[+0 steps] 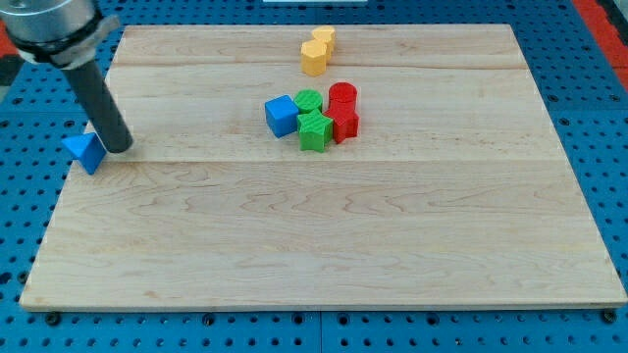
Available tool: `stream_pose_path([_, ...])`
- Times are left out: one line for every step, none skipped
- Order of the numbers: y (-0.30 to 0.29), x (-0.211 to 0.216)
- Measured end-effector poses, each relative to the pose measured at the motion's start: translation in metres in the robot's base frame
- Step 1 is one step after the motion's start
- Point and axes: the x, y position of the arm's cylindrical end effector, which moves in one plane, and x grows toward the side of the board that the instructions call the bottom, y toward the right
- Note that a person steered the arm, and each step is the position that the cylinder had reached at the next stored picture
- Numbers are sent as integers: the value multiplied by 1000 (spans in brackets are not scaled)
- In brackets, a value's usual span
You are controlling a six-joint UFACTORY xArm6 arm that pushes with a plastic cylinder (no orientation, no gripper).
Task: Push the blue triangle to the top left a bit
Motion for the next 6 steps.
stream_pose_path([30, 60])
stream_pose_path([-67, 63])
stream_pose_path([-88, 50])
stream_pose_path([-19, -10])
stream_pose_path([-22, -43])
stream_pose_path([-30, -14])
